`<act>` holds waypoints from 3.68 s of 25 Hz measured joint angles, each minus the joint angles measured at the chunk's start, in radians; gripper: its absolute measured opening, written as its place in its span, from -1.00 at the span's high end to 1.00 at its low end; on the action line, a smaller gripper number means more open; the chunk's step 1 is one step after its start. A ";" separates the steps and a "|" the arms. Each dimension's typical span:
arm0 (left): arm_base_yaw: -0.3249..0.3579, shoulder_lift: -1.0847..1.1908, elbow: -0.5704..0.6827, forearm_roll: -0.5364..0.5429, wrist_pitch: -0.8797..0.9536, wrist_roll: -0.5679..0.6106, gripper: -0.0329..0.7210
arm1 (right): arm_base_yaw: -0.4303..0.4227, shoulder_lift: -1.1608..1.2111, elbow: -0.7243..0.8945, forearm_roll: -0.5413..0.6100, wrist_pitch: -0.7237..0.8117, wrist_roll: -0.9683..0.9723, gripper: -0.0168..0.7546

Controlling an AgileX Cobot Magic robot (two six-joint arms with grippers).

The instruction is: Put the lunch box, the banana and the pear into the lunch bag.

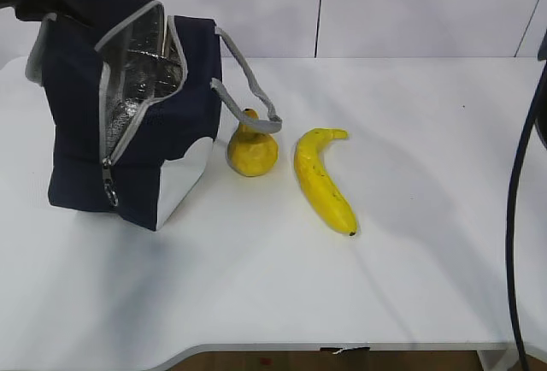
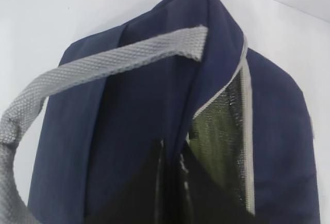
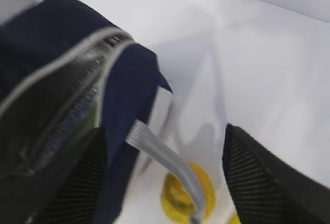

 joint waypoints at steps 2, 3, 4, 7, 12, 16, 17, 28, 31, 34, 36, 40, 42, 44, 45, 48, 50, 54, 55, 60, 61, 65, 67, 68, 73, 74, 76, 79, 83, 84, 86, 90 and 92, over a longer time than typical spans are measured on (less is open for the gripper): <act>0.000 0.000 0.000 0.006 0.002 0.000 0.93 | 0.000 0.000 0.000 -0.022 0.002 0.008 -0.48; 0.000 0.000 0.000 0.010 0.004 0.000 0.93 | -0.002 0.000 0.000 -0.029 0.002 0.009 -0.48; 0.000 0.000 0.000 0.012 0.004 0.000 0.93 | -0.002 0.000 0.004 -0.033 0.002 0.010 -0.48; 0.000 0.000 0.000 0.016 0.004 0.000 0.93 | -0.002 -0.027 0.064 -0.073 0.002 0.012 -0.48; 0.000 0.000 0.000 0.020 0.004 0.010 0.93 | -0.002 -0.127 0.280 -0.165 0.002 0.012 -0.48; 0.000 0.000 0.000 0.029 0.004 0.014 0.93 | -0.002 -0.217 0.518 -0.230 0.002 0.012 -0.48; 0.000 0.000 0.000 0.034 0.004 0.014 0.93 | -0.002 -0.239 0.576 -0.252 0.002 0.012 -0.48; 0.000 0.000 0.000 0.061 0.004 0.014 0.93 | -0.002 -0.284 0.848 -0.295 -0.009 0.009 -0.48; 0.000 0.000 0.000 0.061 0.004 0.016 0.93 | -0.002 -0.251 0.850 -0.295 -0.016 0.008 -0.48; 0.000 0.000 0.000 0.061 0.004 0.016 0.93 | -0.002 -0.214 0.852 -0.295 -0.018 0.008 -0.48; 0.000 0.000 0.000 0.061 0.004 0.016 0.93 | -0.002 -0.190 0.851 -0.279 -0.020 -0.004 -0.48; 0.000 0.000 0.000 0.061 0.004 0.016 0.93 | -0.002 -0.144 0.851 -0.247 -0.022 -0.012 -0.48; 0.000 0.000 0.000 0.061 0.004 0.016 0.93 | -0.002 -0.132 0.851 -0.245 -0.024 -0.015 -0.48; 0.000 0.000 0.000 0.061 0.004 0.016 0.93 | -0.002 -0.125 0.851 -0.243 -0.025 -0.015 -0.48; 0.000 0.000 0.000 0.061 0.004 0.016 0.93 | -0.002 -0.118 0.851 -0.243 -0.025 -0.016 -0.48; 0.000 0.000 0.000 0.061 0.004 0.016 0.93 | -0.002 -0.094 0.851 -0.243 -0.027 -0.017 -0.48; 0.000 0.000 0.000 0.061 0.004 0.016 0.93 | -0.002 -0.084 0.851 -0.243 -0.035 -0.020 -0.47; 0.000 0.000 0.000 0.061 0.002 0.016 0.93 | -0.002 -0.081 0.851 -0.243 -0.069 -0.028 -0.43; 0.000 0.000 0.000 0.061 0.002 0.016 0.93 | -0.002 -0.077 0.851 -0.243 -0.074 -0.031 -0.43; 0.000 0.000 0.000 0.061 -0.003 0.016 0.93 | -0.002 -0.066 0.851 -0.241 -0.102 -0.037 -0.42; 0.000 0.000 0.000 0.061 -0.003 0.016 0.93 | -0.002 -0.066 0.851 -0.241 -0.107 -0.037 -0.41; 0.000 0.000 0.000 0.061 -0.003 0.016 0.93 | -0.002 -0.066 0.851 -0.241 -0.114 -0.037 -0.29; 0.000 0.000 0.000 0.061 -0.003 0.016 0.93 | -0.002 -0.066 0.851 -0.241 -0.115 -0.038 -0.19; 0.000 0.000 0.000 0.061 -0.003 0.016 0.93 | -0.002 -0.066 0.851 -0.241 -0.116 -0.040 -0.16; 0.000 0.000 0.000 0.059 -0.004 0.016 0.93 | -0.002 -0.066 0.851 -0.241 -0.120 -0.041 0.07; 0.000 0.000 0.000 0.059 -0.004 0.016 0.93 | -0.002 -0.066 0.851 -0.241 -0.120 -0.041 0.13; 0.000 0.000 0.000 0.058 -0.004 0.016 0.93 | -0.002 -0.066 0.851 -0.243 -0.120 -0.043 0.17; 0.000 0.000 0.000 0.054 -0.004 0.016 0.93 | -0.002 -0.066 0.851 -0.252 -0.120 -0.042 0.17; 0.000 0.000 0.000 0.055 -0.004 0.016 0.93 | -0.002 -0.066 0.831 -0.287 -0.072 -0.042 0.18; 0.000 0.000 0.000 0.055 -0.004 0.016 0.93 | -0.002 -0.066 0.817 -0.299 -0.055 -0.042 0.18; 0.000 0.000 0.000 0.055 -0.004 0.016 0.93 | -0.003 -0.066 0.781 -0.319 -0.044 -0.043 0.18; 0.000 0.000 0.000 0.055 -0.004 0.016 0.93 | -0.003 -0.066 0.703 -0.377 -0.041 -0.043 0.18; 0.000 0.000 0.000 0.055 -0.004 0.016 0.93 | -0.003 -0.081 0.695 -0.400 -0.036 -0.045 0.18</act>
